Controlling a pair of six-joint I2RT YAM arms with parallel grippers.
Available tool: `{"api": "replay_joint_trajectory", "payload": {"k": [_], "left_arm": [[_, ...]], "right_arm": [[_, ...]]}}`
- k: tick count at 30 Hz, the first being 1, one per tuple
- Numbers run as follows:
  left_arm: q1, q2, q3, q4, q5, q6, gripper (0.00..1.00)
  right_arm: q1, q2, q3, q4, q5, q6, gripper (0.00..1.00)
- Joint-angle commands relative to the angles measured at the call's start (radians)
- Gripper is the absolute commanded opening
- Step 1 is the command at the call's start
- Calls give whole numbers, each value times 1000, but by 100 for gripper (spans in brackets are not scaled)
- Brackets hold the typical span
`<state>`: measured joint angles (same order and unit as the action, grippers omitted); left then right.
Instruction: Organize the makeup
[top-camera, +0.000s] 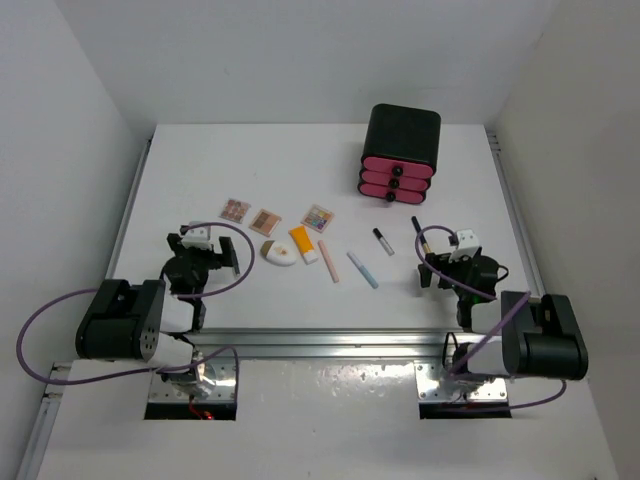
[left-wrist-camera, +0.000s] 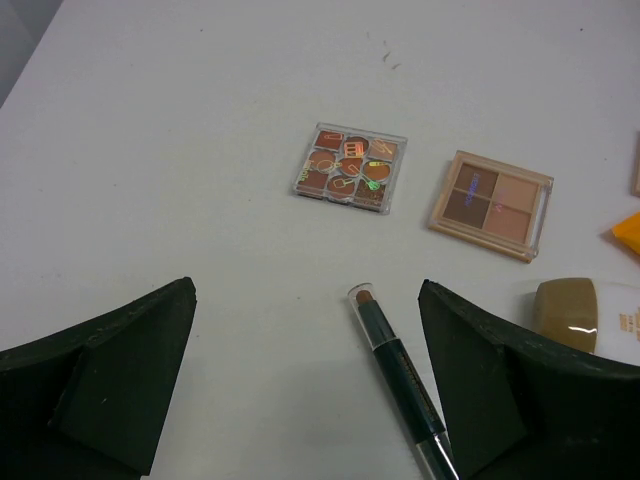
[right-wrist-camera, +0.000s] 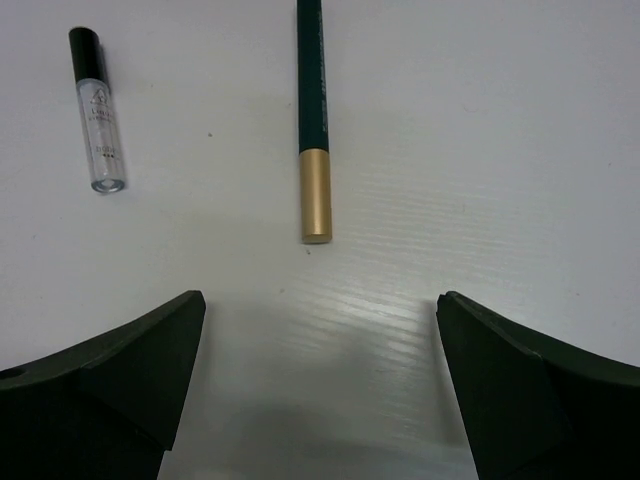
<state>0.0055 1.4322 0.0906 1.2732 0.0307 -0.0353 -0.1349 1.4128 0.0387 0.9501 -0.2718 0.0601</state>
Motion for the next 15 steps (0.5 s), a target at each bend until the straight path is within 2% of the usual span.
{"api": "replay_joint_trajectory", "payload": {"k": [1, 2, 3, 4, 5, 6, 7, 8, 9, 10, 12, 15], "left_arm": [[8, -3, 15, 64, 11, -17, 100], [8, -3, 15, 78, 11, -17, 100], [8, -31, 15, 45, 23, -17, 100], [37, -77, 74, -37, 134, -2, 100], [50, -128, 131, -313, 211, 29, 100], [50, -171, 199, -462, 274, 140, 100], [22, -211, 262, -580, 319, 171, 100], [10, -226, 346, -663, 283, 172, 100], [10, -246, 368, -726, 234, 140, 100], [1, -271, 379, -727, 160, 114, 100], [-10, -346, 393, -715, 105, 129, 100], [-29, -392, 492, -725, -37, 126, 100]], "right_arm": [[11, -124, -63, -115, 40, 7, 100], [14, -153, -3, -167, 63, 12, 100], [26, -248, 21, -303, 139, 17, 100], [43, -274, 73, -406, 158, -9, 100], [55, -328, 131, -506, 204, -37, 100], [82, -354, 166, -564, 227, -146, 100], [116, -406, 240, -703, 256, -173, 100], [156, -416, 321, -750, 328, -205, 100], [173, -423, 367, -798, 415, -232, 100], [185, -420, 466, -946, 493, -325, 100], [247, -387, 674, -1043, 613, -409, 100], [291, -293, 921, -1317, 845, -392, 100]]}}
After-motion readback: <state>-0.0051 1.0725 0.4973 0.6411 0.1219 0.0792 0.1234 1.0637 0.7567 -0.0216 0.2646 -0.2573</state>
